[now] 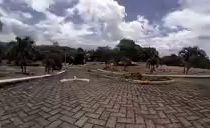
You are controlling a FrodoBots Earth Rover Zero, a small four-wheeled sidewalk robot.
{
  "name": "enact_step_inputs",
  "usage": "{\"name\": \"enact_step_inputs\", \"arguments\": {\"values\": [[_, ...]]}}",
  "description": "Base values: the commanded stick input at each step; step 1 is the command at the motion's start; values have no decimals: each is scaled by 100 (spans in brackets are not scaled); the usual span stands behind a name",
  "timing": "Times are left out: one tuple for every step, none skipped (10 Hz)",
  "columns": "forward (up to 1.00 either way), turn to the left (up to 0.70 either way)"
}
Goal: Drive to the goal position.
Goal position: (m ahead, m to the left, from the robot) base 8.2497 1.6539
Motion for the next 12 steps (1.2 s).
{"name": "enact_step_inputs", "arguments": {"values": [[0, 45], [0, 45], [0, 45], [0, 45], [0, 45], [0, 45], [89, 5], [100, 0], [100, 0], [100, 0], [100, 0], [100, 0]]}}
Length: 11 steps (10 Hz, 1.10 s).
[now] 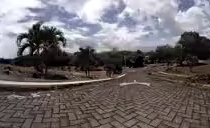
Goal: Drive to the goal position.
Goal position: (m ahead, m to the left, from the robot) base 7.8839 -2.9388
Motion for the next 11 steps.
{"name": "enact_step_inputs", "arguments": {"values": [[100, 0], [100, 0], [100, 0], [100, 0], [100, 0], [100, 0], [100, 0], [100, -7], [100, -27], [100, -27], [100, -27]]}}
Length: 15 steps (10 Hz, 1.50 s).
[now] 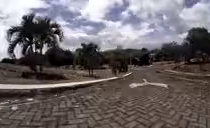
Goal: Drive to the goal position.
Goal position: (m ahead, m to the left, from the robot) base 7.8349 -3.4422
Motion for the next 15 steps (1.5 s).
{"name": "enact_step_inputs", "arguments": {"values": [[100, -27], [100, -27], [100, -27], [100, -27], [100, -27], [100, -27], [100, -27], [100, -27], [100, -27], [100, -27], [100, -27], [100, -27], [100, -27], [100, -15], [100, 0]]}}
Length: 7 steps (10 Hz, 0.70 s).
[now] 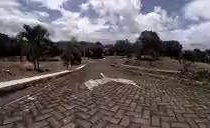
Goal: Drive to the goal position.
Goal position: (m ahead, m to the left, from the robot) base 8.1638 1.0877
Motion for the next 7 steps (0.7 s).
{"name": "enact_step_inputs", "arguments": {"values": [[100, 0], [100, 0], [100, 0], [100, 0], [100, 0], [100, 0], [100, 0]]}}
